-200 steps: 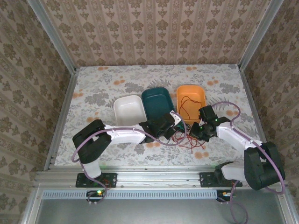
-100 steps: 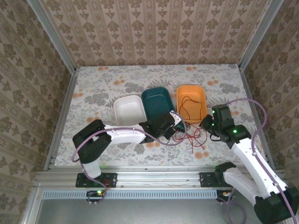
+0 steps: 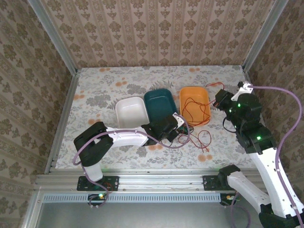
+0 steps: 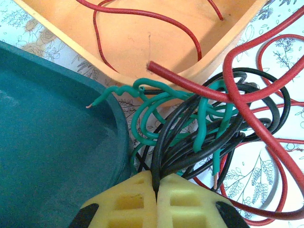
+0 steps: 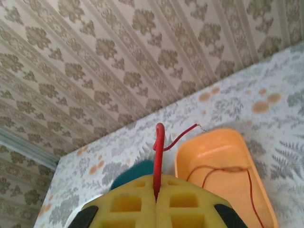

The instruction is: Untangle the cables

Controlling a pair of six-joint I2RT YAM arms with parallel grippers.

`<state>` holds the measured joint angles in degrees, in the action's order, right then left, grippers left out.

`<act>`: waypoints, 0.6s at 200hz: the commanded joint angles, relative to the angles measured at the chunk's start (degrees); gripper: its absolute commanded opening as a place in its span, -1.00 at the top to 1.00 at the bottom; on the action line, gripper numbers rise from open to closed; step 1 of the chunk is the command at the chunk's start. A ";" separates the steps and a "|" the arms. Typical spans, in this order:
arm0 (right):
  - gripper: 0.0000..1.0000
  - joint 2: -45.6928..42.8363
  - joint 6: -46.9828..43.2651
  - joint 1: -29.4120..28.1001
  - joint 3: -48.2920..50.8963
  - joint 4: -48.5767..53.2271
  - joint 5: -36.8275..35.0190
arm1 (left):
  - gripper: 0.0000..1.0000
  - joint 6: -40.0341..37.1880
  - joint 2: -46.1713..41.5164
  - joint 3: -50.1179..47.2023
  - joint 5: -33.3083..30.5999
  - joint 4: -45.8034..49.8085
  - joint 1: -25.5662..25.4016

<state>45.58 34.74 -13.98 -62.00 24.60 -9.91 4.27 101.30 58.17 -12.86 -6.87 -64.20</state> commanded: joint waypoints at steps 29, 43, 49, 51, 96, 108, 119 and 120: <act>1.00 3.19 -7.76 0.18 -8.10 -6.34 -4.05 | 1.00 -1.03 0.75 1.41 -0.14 0.81 -0.57; 1.00 3.42 -8.44 0.12 -8.62 -5.98 -4.58 | 1.00 -1.10 0.83 1.46 -0.01 0.81 -0.58; 1.00 3.40 -8.59 0.18 -8.58 -5.71 -4.51 | 1.00 -1.13 0.92 1.52 0.07 0.85 -0.66; 1.00 3.38 -8.63 0.11 -8.62 -5.71 -4.46 | 1.00 -1.12 0.92 1.58 0.06 0.88 -0.66; 1.00 1.89 -11.81 -0.09 -8.53 -6.19 -7.32 | 1.00 -1.31 1.18 1.90 0.23 1.12 -0.66; 1.00 1.21 -13.74 -0.15 -8.90 -6.82 -10.60 | 1.00 -1.40 1.27 1.95 0.22 1.25 -0.75; 1.00 0.52 -16.51 -0.24 -9.19 -7.61 -14.17 | 1.00 -1.49 1.36 2.12 0.12 1.46 -0.75; 1.00 0.45 -16.79 -0.25 -9.24 -7.71 -14.52 | 1.00 -1.48 1.36 2.12 0.16 1.44 -0.75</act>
<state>48.23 24.08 -14.00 -69.38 19.79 -16.01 4.25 101.62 58.54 -12.86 -6.66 -64.53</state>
